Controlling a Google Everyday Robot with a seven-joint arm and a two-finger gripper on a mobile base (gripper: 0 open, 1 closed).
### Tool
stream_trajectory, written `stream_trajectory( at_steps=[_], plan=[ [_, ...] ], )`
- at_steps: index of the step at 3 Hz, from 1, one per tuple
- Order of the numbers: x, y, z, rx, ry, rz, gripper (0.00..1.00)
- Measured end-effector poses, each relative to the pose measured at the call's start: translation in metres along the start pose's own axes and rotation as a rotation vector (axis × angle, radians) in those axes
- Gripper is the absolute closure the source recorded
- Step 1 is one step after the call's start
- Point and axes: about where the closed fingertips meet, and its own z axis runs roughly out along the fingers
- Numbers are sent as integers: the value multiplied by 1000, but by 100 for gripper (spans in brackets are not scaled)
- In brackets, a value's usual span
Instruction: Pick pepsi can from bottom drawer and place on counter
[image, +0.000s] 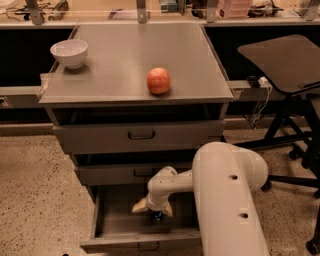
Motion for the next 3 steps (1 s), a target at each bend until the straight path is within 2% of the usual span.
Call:
stream_trajectory(
  at_steps=[1, 3],
  plan=[
    [3, 2, 16, 8, -24, 55, 0],
    [6, 5, 23, -3, -11, 58, 0]
  ],
)
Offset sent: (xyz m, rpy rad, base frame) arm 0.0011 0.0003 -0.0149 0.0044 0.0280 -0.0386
